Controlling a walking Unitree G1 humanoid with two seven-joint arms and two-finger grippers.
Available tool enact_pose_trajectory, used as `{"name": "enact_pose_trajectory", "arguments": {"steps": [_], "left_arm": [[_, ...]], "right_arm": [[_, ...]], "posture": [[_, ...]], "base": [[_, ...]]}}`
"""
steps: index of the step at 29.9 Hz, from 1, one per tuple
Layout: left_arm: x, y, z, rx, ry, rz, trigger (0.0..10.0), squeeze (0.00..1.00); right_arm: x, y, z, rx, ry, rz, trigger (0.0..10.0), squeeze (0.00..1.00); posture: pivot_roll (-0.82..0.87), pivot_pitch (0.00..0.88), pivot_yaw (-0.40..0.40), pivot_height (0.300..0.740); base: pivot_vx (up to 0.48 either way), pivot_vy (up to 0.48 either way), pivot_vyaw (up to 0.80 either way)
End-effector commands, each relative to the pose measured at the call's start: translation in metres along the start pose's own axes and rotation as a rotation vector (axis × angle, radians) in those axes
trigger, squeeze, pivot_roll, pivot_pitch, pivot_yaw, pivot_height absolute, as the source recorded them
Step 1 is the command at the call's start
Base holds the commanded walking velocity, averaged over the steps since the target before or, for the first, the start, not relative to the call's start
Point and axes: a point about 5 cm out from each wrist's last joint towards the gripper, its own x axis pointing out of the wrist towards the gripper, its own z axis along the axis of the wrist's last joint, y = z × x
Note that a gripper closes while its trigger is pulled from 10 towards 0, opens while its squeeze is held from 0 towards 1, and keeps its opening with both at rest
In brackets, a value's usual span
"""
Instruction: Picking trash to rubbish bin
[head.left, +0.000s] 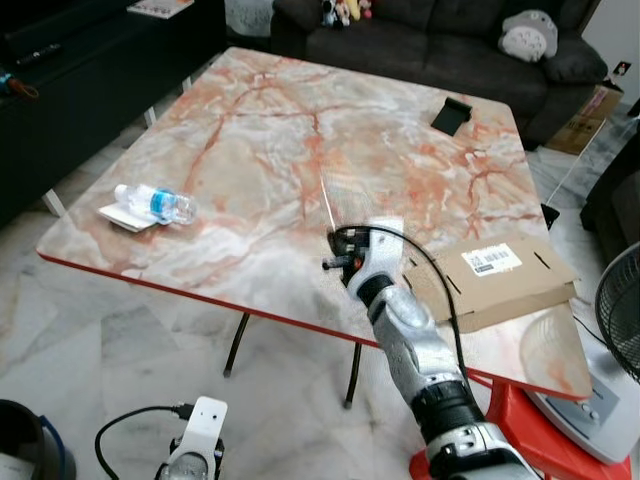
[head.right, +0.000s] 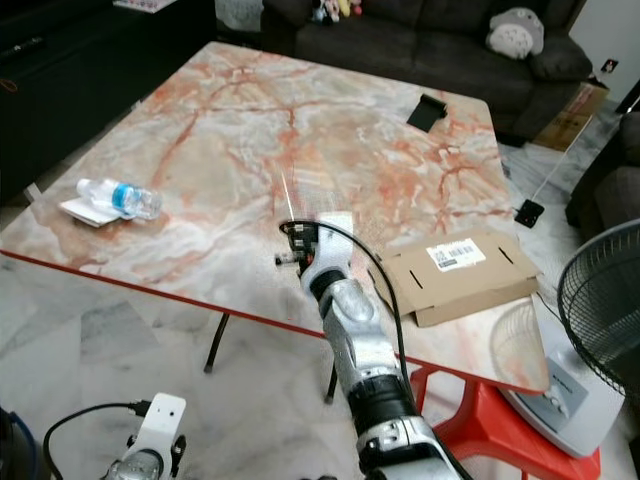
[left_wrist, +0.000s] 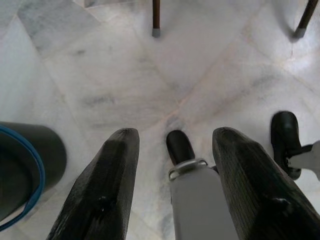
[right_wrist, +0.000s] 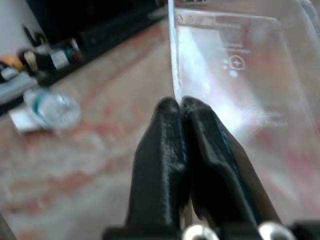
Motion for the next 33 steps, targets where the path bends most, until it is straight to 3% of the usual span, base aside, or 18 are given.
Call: {"name": "enact_pose_trajectory", "arguments": {"steps": [1, 5, 33], "left_arm": [[-0.001, -0.001, -0.003, -0.018, 0.004, 0.009, 10.0, 0.0], [0.0, 0.001, -0.002, -0.01, -0.001, 0.014, 10.0, 0.0], [0.0, 0.002, 0.004, -0.032, -0.041, 0.013, 10.0, 0.0]], "right_arm": [[-0.001, -0.001, 0.008, 0.018, -0.054, 0.007, 10.0, 0.0], [-0.002, 0.003, 0.023, 0.042, -0.169, 0.033, 10.0, 0.0], [-0.006, -0.012, 0.03, 0.044, -0.237, -0.018, 10.0, 0.0]], "posture": [[0.06, 0.11, -0.15, 0.74], [0.06, 0.109, -0.145, 0.74], [0.06, 0.11, -0.138, 0.74]], "base": [[0.0, 0.0, 0.0], [0.0, 0.0, 0.0], [0.0, 0.0, 0.0]]}}
